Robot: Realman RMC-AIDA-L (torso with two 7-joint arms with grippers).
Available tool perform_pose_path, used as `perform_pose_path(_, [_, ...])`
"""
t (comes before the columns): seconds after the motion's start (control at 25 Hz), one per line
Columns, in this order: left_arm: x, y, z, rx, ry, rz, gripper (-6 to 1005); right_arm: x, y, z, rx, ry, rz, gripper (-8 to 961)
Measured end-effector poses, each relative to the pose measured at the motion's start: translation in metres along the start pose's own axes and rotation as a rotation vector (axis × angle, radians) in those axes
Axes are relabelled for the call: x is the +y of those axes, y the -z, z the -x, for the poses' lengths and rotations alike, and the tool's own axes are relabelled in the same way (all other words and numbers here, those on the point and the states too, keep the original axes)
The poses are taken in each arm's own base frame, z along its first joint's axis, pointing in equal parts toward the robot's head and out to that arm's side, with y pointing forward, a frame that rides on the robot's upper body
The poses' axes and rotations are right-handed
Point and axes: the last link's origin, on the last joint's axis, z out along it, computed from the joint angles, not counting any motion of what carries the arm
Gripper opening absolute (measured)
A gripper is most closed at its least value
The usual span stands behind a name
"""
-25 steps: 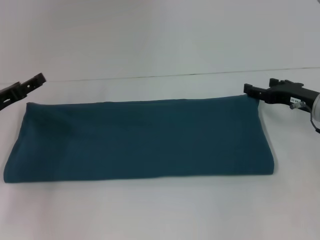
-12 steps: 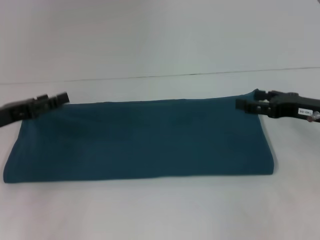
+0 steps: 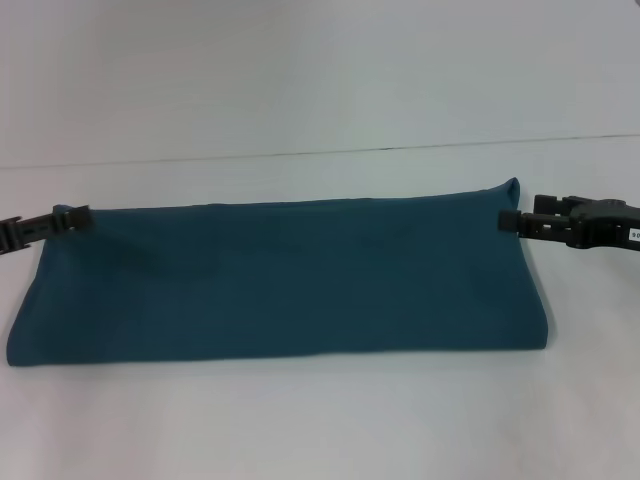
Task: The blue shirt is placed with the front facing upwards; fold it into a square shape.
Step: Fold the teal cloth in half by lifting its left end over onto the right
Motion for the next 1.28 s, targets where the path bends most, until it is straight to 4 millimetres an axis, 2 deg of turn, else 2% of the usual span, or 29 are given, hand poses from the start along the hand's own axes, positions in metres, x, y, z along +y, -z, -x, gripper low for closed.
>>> perform_pose_path(0.36, [-0.004,0.008,0.004,-0.086,0.102,-0.064,861,0.002,-0.009,0.007,0.046,-0.024,-0.002,944])
perform_pose_path(0.6, [-0.003,0.003,0.004,-0.127,0.109,-0.076,861,0.004,-0.012,0.012,0.042,-0.035,0.002,944])
perform_pose_path(0.92, [-0.006,0.002,0.005,-0.133,0.093,-0.101,861,0.003,-0.015,0.006,0.038,-0.048,-0.015,945])
perform_pose_path(1.28, [-0.003,-0.011,-0.002,-0.129,0.058,-0.134,862,-0.001,-0.016,0.001,0.061,-0.018,-0.052,944])
